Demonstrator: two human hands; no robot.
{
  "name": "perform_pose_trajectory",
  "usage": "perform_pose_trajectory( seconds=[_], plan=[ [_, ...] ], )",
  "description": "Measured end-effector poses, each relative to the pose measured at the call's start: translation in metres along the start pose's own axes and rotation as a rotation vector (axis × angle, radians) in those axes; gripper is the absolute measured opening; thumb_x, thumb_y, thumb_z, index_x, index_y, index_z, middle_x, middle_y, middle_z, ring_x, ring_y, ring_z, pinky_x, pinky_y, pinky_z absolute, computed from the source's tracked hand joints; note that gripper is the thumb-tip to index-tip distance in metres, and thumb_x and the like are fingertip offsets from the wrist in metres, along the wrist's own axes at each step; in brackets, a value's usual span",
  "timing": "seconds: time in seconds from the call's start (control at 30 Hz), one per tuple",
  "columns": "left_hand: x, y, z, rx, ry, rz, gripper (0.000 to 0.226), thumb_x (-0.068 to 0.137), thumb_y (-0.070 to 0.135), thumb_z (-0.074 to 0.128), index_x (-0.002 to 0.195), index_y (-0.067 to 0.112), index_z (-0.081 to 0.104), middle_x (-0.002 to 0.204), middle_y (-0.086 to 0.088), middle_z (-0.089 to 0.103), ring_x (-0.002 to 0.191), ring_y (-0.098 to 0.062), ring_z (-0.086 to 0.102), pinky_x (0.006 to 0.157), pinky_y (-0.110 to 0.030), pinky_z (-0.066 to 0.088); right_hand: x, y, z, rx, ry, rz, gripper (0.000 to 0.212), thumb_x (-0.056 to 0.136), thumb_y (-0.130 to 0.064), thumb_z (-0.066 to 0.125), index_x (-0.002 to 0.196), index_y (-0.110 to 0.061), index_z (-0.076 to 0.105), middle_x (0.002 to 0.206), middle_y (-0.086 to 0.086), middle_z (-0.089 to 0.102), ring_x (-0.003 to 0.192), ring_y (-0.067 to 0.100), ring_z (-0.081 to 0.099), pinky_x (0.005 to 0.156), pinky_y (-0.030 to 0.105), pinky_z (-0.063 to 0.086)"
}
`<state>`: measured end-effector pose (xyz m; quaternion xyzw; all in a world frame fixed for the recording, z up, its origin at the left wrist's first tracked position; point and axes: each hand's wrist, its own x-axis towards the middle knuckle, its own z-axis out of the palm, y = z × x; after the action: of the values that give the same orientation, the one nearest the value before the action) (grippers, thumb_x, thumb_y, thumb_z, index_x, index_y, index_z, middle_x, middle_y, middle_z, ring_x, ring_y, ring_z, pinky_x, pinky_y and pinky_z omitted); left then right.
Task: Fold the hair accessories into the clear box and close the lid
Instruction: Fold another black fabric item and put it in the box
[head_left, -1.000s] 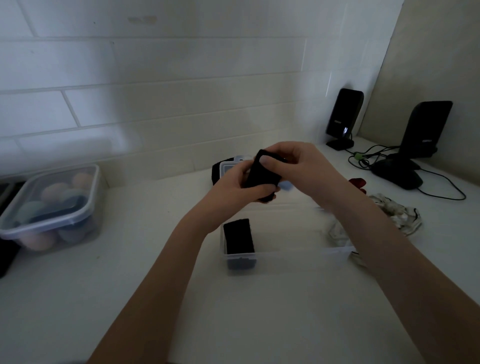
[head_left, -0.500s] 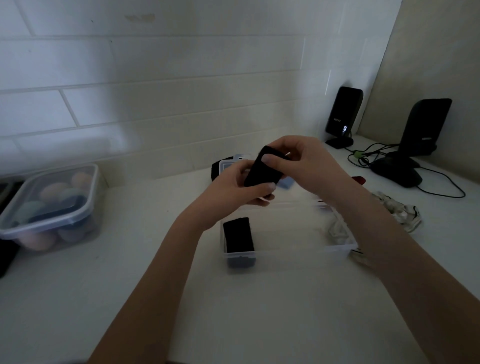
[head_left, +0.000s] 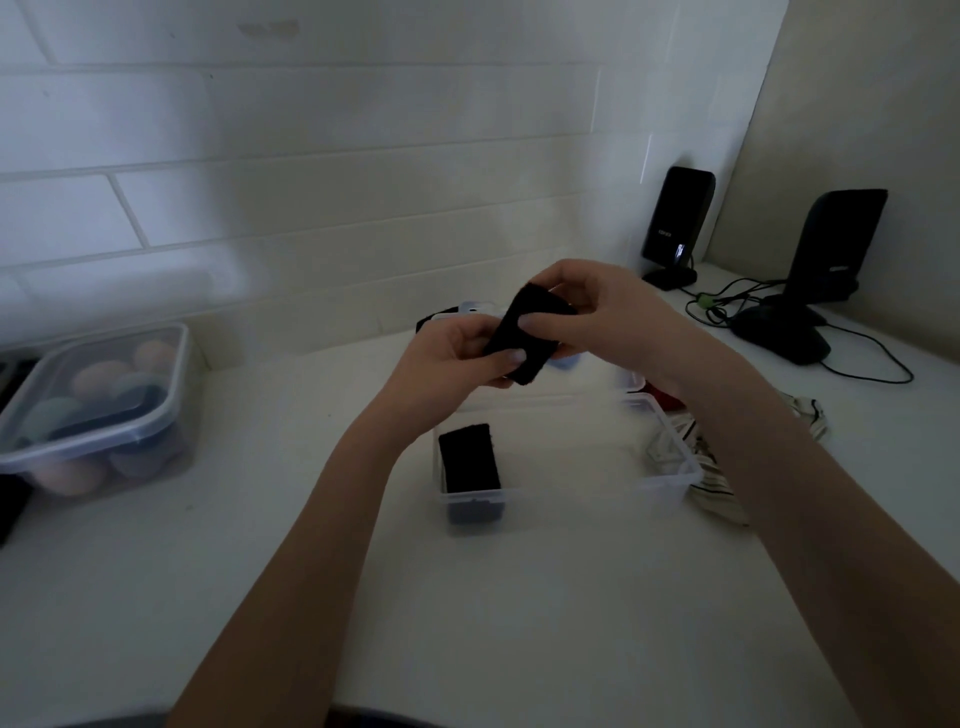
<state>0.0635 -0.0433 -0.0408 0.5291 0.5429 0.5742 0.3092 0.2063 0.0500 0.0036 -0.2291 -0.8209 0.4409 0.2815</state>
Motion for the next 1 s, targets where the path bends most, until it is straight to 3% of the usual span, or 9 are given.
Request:
perform_pose_trajectory(
  seconds=[0.13, 0.2, 0.27, 0.33, 0.5, 0.67, 0.8, 0.87, 1.0],
  plan=[
    [-0.003, 0.000, -0.003, 0.044, -0.004, 0.004, 0.022, 0.079, 0.004, 0.070, 0.084, 0.026, 0.070, 0.073, 0.009, 0.074, 0.073, -0.009, 0.068, 0.073, -0.024, 0.054, -0.010, -0.007, -0.003, -0.009, -0.001, -0.010, 0.020, 0.079, 0.001, 0.067, 0.096, -0.007, 0.061, 0.088, 0.013, 0.069, 0.071, 0.018, 0.067, 0.064, 0.025, 0.057],
    [-0.003, 0.002, -0.006, 0.040, 0.028, 0.002, 0.015, 0.084, 0.012, 0.065, 0.078, 0.024, 0.071, 0.069, 0.006, 0.072, 0.066, -0.010, 0.065, 0.066, -0.021, 0.053, -0.020, -0.007, -0.004, 0.014, -0.007, -0.033, 0.021, 0.076, 0.002, 0.071, 0.090, -0.010, 0.060, 0.082, 0.010, 0.070, 0.070, 0.016, 0.066, 0.063, 0.023, 0.056],
    [-0.001, 0.002, -0.010, -0.017, 0.072, -0.009, 0.026, 0.090, 0.025, 0.055, 0.073, 0.021, 0.074, 0.065, -0.001, 0.071, 0.062, -0.015, 0.065, 0.064, -0.025, 0.053, -0.034, -0.005, -0.001, -0.043, -0.043, -0.093, 0.025, 0.073, 0.002, 0.073, 0.085, -0.014, 0.059, 0.080, 0.003, 0.069, 0.072, 0.010, 0.065, 0.064, 0.017, 0.053],
    [0.001, 0.000, -0.013, -0.037, 0.121, -0.006, 0.032, 0.089, 0.034, 0.050, 0.070, 0.021, 0.074, 0.061, -0.003, 0.071, 0.056, -0.018, 0.064, 0.060, -0.027, 0.052, -0.048, 0.000, 0.007, -0.178, -0.092, -0.183, 0.024, 0.073, 0.000, 0.074, 0.085, -0.016, 0.060, 0.082, -0.004, 0.067, 0.075, 0.004, 0.062, 0.065, 0.015, 0.050],
    [0.000, -0.008, -0.007, 0.095, 0.182, 0.061, 0.027, 0.093, 0.020, 0.052, 0.071, 0.015, 0.068, 0.051, 0.004, 0.067, 0.044, -0.007, 0.056, 0.045, -0.017, 0.040, -0.057, 0.006, 0.019, -0.663, -0.241, -0.396, 0.020, 0.075, -0.008, 0.069, 0.090, -0.018, 0.059, 0.081, -0.021, 0.049, 0.078, -0.001, 0.044, 0.071, 0.013, 0.038],
    [-0.001, -0.010, -0.002, 0.149, 0.184, 0.089, 0.025, 0.090, 0.020, 0.056, 0.070, 0.010, 0.068, 0.051, 0.001, 0.063, 0.041, -0.006, 0.053, 0.044, -0.013, 0.038, -0.047, 0.007, 0.024, -0.735, -0.421, -0.330, 0.016, 0.078, -0.012, 0.069, 0.088, -0.014, 0.056, 0.085, -0.010, 0.052, 0.081, 0.005, 0.044, 0.070, 0.012, 0.037],
    [-0.001, -0.014, 0.002, 0.255, 0.230, 0.109, 0.027, 0.089, 0.016, 0.059, 0.063, 0.012, 0.067, 0.048, 0.003, 0.060, 0.039, -0.003, 0.053, 0.045, -0.017, 0.043, -0.043, 0.012, 0.027, -0.686, -0.545, -0.202, 0.016, 0.080, -0.016, 0.068, 0.094, -0.017, 0.062, 0.086, -0.014, 0.056, 0.077, 0.005, 0.052, 0.072, 0.008, 0.041],
    [-0.001, -0.015, 0.003, 0.301, 0.227, 0.096, 0.026, 0.088, 0.017, 0.060, 0.065, 0.008, 0.068, 0.049, 0.002, 0.060, 0.039, -0.002, 0.053, 0.046, -0.017, 0.044, -0.044, 0.011, 0.022, -0.607, -0.606, -0.089, 0.014, 0.085, -0.022, 0.065, 0.098, -0.019, 0.066, 0.094, -0.008, 0.065, 0.084, 0.008, 0.059, 0.077, 0.015, 0.048],
    [-0.001, -0.015, 0.004, 0.311, 0.235, 0.100, 0.027, 0.088, 0.018, 0.060, 0.067, 0.005, 0.069, 0.048, 0.005, 0.060, 0.040, -0.001, 0.052, 0.046, -0.015, 0.044, -0.045, 0.015, 0.011, -0.457, -0.541, 0.025, 0.017, 0.085, -0.027, 0.066, 0.101, -0.023, 0.067, 0.095, -0.013, 0.068, 0.085, 0.001, 0.065, 0.080, 0.017, 0.052]
  ],
)
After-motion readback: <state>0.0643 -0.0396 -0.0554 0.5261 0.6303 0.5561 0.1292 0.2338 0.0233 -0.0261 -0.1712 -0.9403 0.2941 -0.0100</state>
